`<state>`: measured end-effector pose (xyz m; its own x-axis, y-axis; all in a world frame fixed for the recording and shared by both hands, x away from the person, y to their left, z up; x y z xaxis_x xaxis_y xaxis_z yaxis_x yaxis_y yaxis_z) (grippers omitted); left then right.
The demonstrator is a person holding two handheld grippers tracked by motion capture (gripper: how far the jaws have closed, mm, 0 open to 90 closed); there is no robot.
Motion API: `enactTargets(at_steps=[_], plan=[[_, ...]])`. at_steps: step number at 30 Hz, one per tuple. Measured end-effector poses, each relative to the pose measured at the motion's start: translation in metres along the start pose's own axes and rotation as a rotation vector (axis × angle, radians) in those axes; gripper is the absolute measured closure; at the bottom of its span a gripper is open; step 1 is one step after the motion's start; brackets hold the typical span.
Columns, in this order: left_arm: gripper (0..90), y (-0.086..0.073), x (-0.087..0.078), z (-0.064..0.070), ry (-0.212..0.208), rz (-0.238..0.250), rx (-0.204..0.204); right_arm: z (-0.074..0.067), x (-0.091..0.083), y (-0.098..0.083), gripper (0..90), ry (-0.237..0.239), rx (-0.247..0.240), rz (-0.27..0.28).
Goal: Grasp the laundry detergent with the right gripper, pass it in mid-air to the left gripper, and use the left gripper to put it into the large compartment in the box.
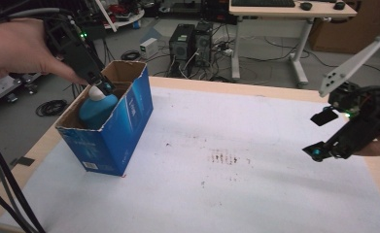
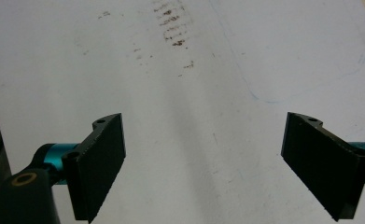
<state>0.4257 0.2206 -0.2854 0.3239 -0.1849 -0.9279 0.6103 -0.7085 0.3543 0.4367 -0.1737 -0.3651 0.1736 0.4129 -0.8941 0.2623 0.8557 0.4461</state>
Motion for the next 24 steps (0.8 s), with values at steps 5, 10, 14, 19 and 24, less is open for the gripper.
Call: enactTargets(at_steps=[5,10,14,19,24], plan=[[18.9,0.022,0.010,0.022,-0.037,0.010,0.081,-0.005,-0.003,0.003,13.0,0.009,0.005,0.009],[18.9,0.044,0.027,0.049,-0.074,0.017,0.168,-0.010,-0.004,0.006,13.0,-0.004,0.020,0.005],[18.9,0.059,0.041,0.068,-0.096,0.024,0.230,-0.015,-0.006,0.009,13.0,-0.013,0.014,0.002],[18.9,0.075,0.066,0.093,-0.120,0.029,0.298,-0.019,-0.007,0.008,13.0,-0.027,0.012,-0.002],[18.9,0.082,0.079,0.099,-0.117,0.042,0.322,-0.020,-0.008,0.006,13.0,-0.026,0.006,-0.008]])
Point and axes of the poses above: each handheld gripper's, and its own axes: x roughly forward along the jaws, y roughly out of its top, z roughly to its right, the point moved 9 cm from there along x, roughly forward along the jaws
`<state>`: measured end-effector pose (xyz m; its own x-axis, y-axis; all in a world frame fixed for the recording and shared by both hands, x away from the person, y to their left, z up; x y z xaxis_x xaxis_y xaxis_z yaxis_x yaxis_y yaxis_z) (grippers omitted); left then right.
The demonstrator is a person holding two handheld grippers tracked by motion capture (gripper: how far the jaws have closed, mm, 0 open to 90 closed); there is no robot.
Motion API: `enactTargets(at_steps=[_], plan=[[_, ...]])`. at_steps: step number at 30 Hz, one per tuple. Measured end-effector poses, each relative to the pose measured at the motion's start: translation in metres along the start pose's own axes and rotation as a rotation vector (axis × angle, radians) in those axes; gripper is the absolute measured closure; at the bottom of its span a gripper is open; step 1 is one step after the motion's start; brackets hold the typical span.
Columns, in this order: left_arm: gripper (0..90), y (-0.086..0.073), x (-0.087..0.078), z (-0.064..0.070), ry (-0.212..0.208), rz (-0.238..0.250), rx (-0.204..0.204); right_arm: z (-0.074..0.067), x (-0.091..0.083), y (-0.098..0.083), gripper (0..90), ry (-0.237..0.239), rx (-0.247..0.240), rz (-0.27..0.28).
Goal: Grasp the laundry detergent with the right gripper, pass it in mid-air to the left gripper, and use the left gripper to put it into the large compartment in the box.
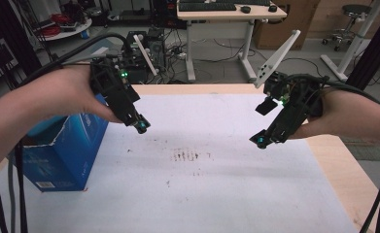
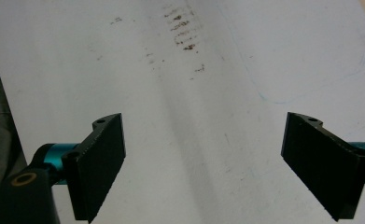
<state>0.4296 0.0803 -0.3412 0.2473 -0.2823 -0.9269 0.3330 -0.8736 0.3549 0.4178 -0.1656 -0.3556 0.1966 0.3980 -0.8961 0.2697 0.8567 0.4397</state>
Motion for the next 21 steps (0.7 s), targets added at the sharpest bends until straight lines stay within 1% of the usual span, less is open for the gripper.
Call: enactTargets(at_steps=[1,5,8,11,13,18,21], plan=[[18.9,0.001,0.003,0.000,0.006,0.000,0.003,0.000,0.000,0.000,13.0,0.001,0.005,0.002],[18.9,0.003,0.011,0.002,0.002,0.002,0.014,0.000,0.000,0.000,13.0,0.002,0.008,0.006],[18.9,0.004,0.016,0.005,0.003,0.009,0.013,0.002,0.001,0.001,13.0,0.003,0.003,0.008],[18.9,0.003,0.020,0.007,0.003,-0.001,0.019,0.002,0.002,0.000,13.0,0.007,0.004,0.006],[18.9,0.003,0.023,0.007,0.002,0.002,0.019,0.002,0.003,0.000,13.0,0.011,0.001,0.006],[18.9,0.002,0.025,0.006,0.011,-0.015,0.020,0.001,0.003,0.001,13.0,0.018,-0.007,0.009],[18.9,0.000,0.027,0.007,0.006,-0.019,0.020,0.001,0.004,0.001,13.0,0.017,-0.012,0.010]])
Point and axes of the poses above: each handheld gripper's, and its own axes: x roughly forward along the jaws, y roughly out of its top, z roughly to its right, the point moved 9 cm from there along x, roughly forward along the jaws
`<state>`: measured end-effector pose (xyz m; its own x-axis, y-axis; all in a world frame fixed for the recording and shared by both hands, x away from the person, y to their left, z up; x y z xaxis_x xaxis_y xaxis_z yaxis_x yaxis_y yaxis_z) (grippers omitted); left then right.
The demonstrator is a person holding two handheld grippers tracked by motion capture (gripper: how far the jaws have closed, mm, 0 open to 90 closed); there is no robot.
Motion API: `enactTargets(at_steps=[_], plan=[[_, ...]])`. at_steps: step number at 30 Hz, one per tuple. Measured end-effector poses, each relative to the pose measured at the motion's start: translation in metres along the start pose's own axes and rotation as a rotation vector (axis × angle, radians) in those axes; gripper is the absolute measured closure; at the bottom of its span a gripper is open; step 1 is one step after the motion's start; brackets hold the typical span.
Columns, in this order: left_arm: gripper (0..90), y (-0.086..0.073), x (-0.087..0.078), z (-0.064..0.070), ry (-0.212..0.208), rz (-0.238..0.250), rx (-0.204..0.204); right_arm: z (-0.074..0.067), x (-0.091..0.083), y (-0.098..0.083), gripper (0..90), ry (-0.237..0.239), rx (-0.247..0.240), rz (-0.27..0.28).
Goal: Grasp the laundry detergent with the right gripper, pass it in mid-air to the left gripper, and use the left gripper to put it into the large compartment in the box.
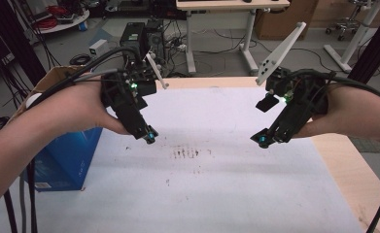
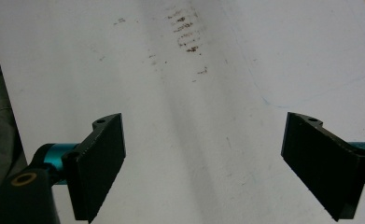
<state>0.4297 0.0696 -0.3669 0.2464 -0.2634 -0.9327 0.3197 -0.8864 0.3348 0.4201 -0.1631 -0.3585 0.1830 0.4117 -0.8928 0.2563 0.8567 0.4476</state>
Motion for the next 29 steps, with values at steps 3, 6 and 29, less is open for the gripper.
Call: enactTargets(at_steps=[3,6,29], plan=[[18.9,-0.0017,0.0009,-0.0005,0.001,-0.002,-0.007,0.0000,0.0009,0.0009,13.0,0.003,0.001,0.000],[18.9,-0.0024,0.0012,-0.0002,-0.008,-0.003,-0.009,0.0004,0.0021,0.0011,13.0,0.005,0.000,-0.003],[18.9,-0.0059,0.0007,-0.0004,-0.008,-0.016,-0.012,-0.0005,0.0032,0.0013,13.0,0.006,-0.001,-0.007]])
Point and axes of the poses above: each handheld gripper's, and its own axes: x roughly forward along the jaws, y roughly out of its top, z roughly to its right, the point moved 9 cm from there along x, roughly forward along the jaws
